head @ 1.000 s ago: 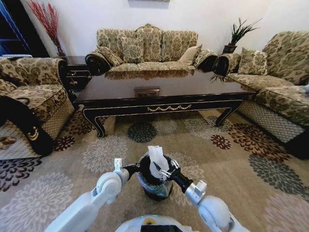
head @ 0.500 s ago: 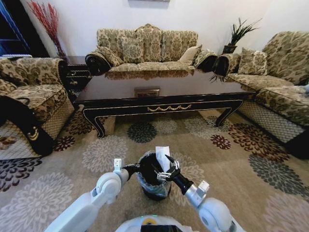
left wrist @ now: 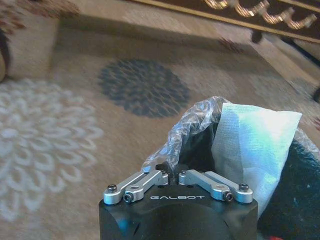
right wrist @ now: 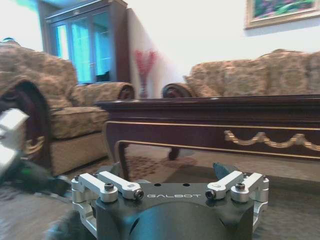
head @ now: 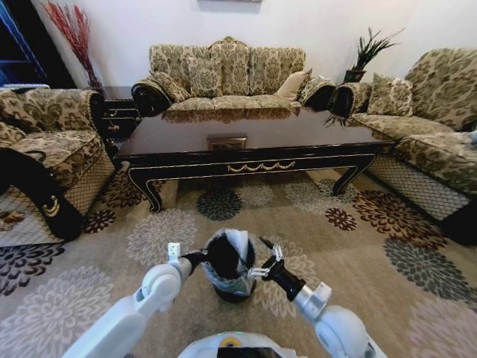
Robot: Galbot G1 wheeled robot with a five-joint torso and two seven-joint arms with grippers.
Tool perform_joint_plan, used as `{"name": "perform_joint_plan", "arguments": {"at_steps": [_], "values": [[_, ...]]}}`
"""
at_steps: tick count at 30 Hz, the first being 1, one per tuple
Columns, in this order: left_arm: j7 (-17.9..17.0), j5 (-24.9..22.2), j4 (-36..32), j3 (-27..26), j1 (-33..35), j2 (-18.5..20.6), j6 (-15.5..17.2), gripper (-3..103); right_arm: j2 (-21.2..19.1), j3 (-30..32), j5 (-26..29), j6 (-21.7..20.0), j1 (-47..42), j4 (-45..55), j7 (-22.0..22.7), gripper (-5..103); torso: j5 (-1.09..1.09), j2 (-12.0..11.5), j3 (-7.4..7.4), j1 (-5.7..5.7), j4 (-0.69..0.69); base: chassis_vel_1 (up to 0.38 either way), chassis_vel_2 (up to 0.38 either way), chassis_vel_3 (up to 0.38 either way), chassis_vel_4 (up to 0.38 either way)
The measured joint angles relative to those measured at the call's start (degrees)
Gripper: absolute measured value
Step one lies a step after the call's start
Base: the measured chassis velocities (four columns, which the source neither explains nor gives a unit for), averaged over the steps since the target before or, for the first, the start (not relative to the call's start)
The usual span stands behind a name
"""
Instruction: Move to the front of the table and pick up the trash from the floor, then place it into the trash bin.
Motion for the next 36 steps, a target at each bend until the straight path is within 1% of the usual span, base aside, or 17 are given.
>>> {"name": "perform_joint_plan", "arguments": {"at_steps": [3,6,9,14,17,19,26,27,28,30,32,35,36], "values": [[-1.0,-0.2,0.0,-1.5,0.4,1.0,-0.9,4,0.0,1.2,1.7,0.6,0.7,-1.5,1.7,100,0.0,0.0,0.0,0.0,-0.01,0.0,0.0,0.0,0.0],[-1.4,-0.2,0.5,-2.6,1.1,1.0,-1.4,4,0.0,1.9,2.3,0.9,0.7,-2.2,2.1,100,-0.01,0.0,0.0,0.0,-0.02,0.0,0.0,0.0,0.0],[-1.9,0.2,1.4,-3.8,2.0,0.7,-2.1,4,-0.2,2.4,2.3,1.5,0.3,-2.8,2.1,100,0.0,0.0,0.0,0.0,-0.02,0.0,0.0,0.0,0.0],[-4.5,1.5,4.0,-6.5,3.6,-0.3,-4.4,4,-0.6,2.7,2.2,2.3,0.5,-4.7,2.6,100,0.0,0.0,0.0,0.0,-0.01,0.0,0.0,0.0,0.0],[-4.9,1.5,4.5,-6.9,3.6,-0.3,-4.5,4,-0.8,2.7,2.2,2.3,0.8,-5.0,2.6,100,0.0,0.0,0.0,0.0,0.0,0.0,0.0,0.0,0.0],[-5.7,1.5,5.3,-7.1,3.5,-0.2,-4.1,4,-1.0,2.3,2.2,2.3,1.3,-5.4,2.6,100,0.0,0.0,0.0,0.0,-0.01,0.0,0.0,0.0,0.0],[-6.0,1.1,5.8,-7.1,3.2,-0.7,-3.4,4,-1.0,1.5,2.2,2.2,2.5,-6.2,2.6,100,0.0,0.0,0.0,0.0,-0.01,0.0,0.0,0.0,0.0],[-6.0,0.9,5.6,-7.0,3.2,-0.7,-3.4,1,-1.0,1.4,2.2,2.1,2.7,-6.3,2.6,100,0.0,0.0,0.0,0.0,-0.01,0.0,0.0,0.0,0.0],[-6.0,0.8,5.4,-7.0,3.3,-0.7,-3.3,4,-1.0,1.3,2.2,2.1,2.8,-6.4,2.6,100,-0.01,0.0,0.0,0.0,-0.01,0.0,0.0,0.0,0.0],[-6.0,0.8,4.7,-7.0,3.3,-0.6,-2.8,14,-0.9,1.2,2.2,2.0,3.1,-6.8,2.6,100,0.03,0.0,0.0,0.0,0.0,0.0,0.0,0.0,0.0],[-6.0,0.8,4.6,-7.0,3.4,-0.5,-2.7,14,-0.9,1.2,2.1,1.8,3.1,-7.0,2.6,100,0.03,0.0,0.0,0.0,0.01,0.0,0.0,0.0,0.0],[-6.3,0.8,4.8,-7.4,3.4,-0.5,-2.3,30,-0.9,1.4,1.9,1.0,3.1,-7.3,2.7,100,0.0,0.0,0.0,0.0,-0.02,0.0,0.0,0.0,0.0],[-6.3,0.8,4.8,-7.4,3.4,-0.5,-2.3,30,-0.9,1.4,1.9,1.0,3.1,-7.3,2.7,100,0.0,0.0,0.0,0.0,-0.02,0.0,0.0,0.0,0.0]]}}
